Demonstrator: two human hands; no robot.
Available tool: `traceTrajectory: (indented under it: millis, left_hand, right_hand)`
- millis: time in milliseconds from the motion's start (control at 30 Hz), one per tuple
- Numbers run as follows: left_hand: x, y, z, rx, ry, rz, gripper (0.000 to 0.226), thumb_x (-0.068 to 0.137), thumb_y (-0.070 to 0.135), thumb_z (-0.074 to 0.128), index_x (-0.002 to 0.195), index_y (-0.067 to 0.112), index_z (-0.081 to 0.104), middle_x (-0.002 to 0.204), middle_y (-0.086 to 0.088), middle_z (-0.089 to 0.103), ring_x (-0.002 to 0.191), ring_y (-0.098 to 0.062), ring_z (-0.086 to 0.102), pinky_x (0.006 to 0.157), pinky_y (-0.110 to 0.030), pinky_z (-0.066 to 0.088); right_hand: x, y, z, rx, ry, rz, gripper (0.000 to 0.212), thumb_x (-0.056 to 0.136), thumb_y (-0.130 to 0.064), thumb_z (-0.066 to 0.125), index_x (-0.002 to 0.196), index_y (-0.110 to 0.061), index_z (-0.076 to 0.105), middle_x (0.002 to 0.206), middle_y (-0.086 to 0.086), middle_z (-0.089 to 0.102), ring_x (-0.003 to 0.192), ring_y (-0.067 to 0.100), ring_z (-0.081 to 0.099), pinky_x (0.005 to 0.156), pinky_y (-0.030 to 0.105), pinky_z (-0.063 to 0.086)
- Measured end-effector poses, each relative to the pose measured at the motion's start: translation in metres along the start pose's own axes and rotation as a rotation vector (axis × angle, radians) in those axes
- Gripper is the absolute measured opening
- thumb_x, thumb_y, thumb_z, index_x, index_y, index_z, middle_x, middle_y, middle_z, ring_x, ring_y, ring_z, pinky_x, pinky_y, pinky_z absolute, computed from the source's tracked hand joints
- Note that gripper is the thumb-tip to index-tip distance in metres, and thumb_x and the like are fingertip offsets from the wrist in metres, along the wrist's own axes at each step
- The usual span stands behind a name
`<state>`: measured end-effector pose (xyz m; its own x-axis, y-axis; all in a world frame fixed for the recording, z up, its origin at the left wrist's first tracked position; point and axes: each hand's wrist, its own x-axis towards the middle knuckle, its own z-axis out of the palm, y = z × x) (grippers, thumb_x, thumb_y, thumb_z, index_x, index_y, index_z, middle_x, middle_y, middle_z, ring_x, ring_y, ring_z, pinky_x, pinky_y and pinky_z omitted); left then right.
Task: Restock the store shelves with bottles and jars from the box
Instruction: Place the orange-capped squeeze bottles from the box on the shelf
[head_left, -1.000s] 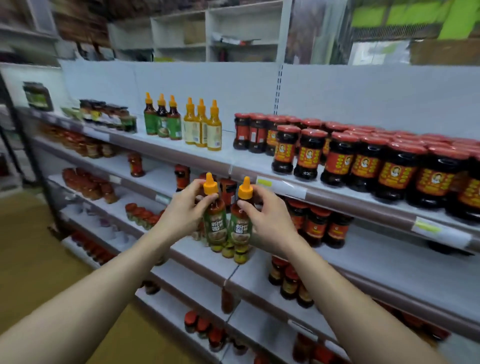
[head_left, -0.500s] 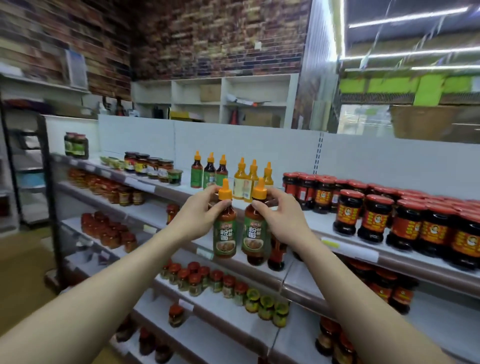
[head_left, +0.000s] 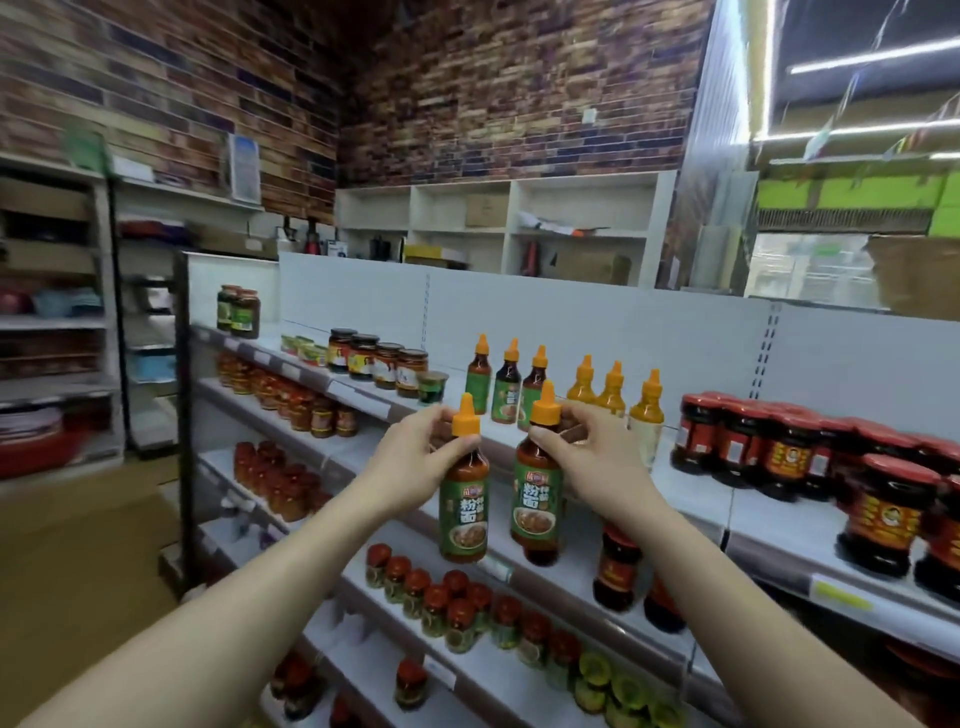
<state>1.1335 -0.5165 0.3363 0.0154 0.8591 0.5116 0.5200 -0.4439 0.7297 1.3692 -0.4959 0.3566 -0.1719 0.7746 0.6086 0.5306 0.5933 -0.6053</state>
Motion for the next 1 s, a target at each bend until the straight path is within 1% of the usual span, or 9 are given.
traceTrajectory:
  millis: [100,167,233,333,500,600,667,833,1000]
  left_hand:
    - [0.028,-0.02,-0.008,0.039,0.017,0.003,0.024,0.096,0.042,0.069,0.111,0.024,0.067,0.102,0.009,0.073,0.092,-0.006,0.068,0.08,-0.031,0.058]
    - [0.049,-0.034,-0.013,0.069,0.028,0.004,0.023,0.096,0.044,0.069,0.11,0.026,0.066,0.1,0.011,0.072,0.089,-0.006,0.068,0.077,-0.03,0.058]
    - [0.074,-0.05,-0.017,0.064,0.021,-0.006,0.02,0.097,0.044,0.068,0.109,0.028,0.065,0.102,0.011,0.071,0.09,-0.005,0.068,0.079,-0.031,0.059]
    - [0.112,-0.071,-0.025,0.021,0.022,-0.008,0.019,0.098,0.044,0.066,0.112,0.032,0.064,0.108,0.011,0.073,0.099,-0.007,0.07,0.088,-0.04,0.061]
    - [0.165,-0.093,-0.034,0.003,0.029,0.028,0.022,0.1,0.04,0.064,0.117,0.025,0.063,0.113,0.006,0.073,0.109,-0.012,0.068,0.096,-0.043,0.058]
    - [0.194,-0.108,-0.037,-0.011,0.027,0.04,0.025,0.098,0.044,0.064,0.116,0.027,0.063,0.113,0.007,0.074,0.108,-0.012,0.07,0.097,-0.046,0.058]
    - [0.214,-0.121,-0.037,-0.007,0.011,0.047,0.03,0.094,0.052,0.064,0.115,0.03,0.063,0.111,0.009,0.075,0.106,-0.012,0.071,0.095,-0.046,0.059]
    - [0.26,-0.147,-0.034,-0.04,-0.101,0.069,0.02,0.1,0.041,0.064,0.116,0.029,0.062,0.107,0.008,0.076,0.099,-0.007,0.072,0.087,-0.04,0.062]
    - [0.313,-0.169,-0.035,-0.109,-0.217,0.148,0.018,0.102,0.037,0.062,0.117,0.028,0.06,0.102,0.008,0.077,0.094,-0.005,0.073,0.081,-0.03,0.057]
  right_hand:
    - [0.03,0.007,0.025,0.012,-0.001,-0.023,0.016,0.095,-0.037,0.073,0.108,-0.029,0.075,0.097,-0.013,0.075,0.087,0.001,0.066,0.073,0.021,0.048]
    - [0.05,0.013,0.039,0.021,-0.009,-0.027,0.015,0.096,-0.036,0.073,0.108,-0.029,0.074,0.097,-0.015,0.074,0.085,-0.003,0.064,0.07,0.012,0.043]
    - [0.075,0.023,0.052,0.035,-0.008,-0.035,0.016,0.097,-0.033,0.072,0.11,-0.026,0.074,0.097,-0.014,0.073,0.082,-0.008,0.062,0.066,0.007,0.043]
    - [0.114,0.034,0.071,0.103,-0.002,-0.018,0.013,0.098,-0.026,0.072,0.109,-0.019,0.075,0.093,-0.011,0.072,0.079,-0.014,0.061,0.065,0.002,0.043]
    - [0.166,0.053,0.097,0.129,0.023,-0.016,0.011,0.095,-0.028,0.075,0.105,-0.024,0.076,0.089,-0.009,0.073,0.083,0.007,0.066,0.06,0.015,0.044]
    - [0.187,0.062,0.11,0.127,0.026,0.001,0.014,0.094,-0.03,0.075,0.107,-0.024,0.076,0.094,-0.009,0.075,0.09,0.008,0.069,0.077,0.027,0.054]
    - [0.201,0.067,0.117,0.115,0.046,0.01,0.013,0.094,-0.03,0.076,0.106,-0.025,0.076,0.091,-0.011,0.075,0.088,0.005,0.068,0.08,0.031,0.055]
    - [0.226,0.08,0.135,0.056,0.081,0.07,0.015,0.094,-0.032,0.076,0.108,-0.025,0.076,0.09,-0.009,0.076,0.083,0.001,0.07,0.075,0.023,0.056]
    - [0.249,0.08,0.15,-0.023,0.145,0.118,0.013,0.096,-0.026,0.075,0.109,-0.023,0.075,0.091,-0.011,0.077,0.083,-0.009,0.07,0.068,0.006,0.05]
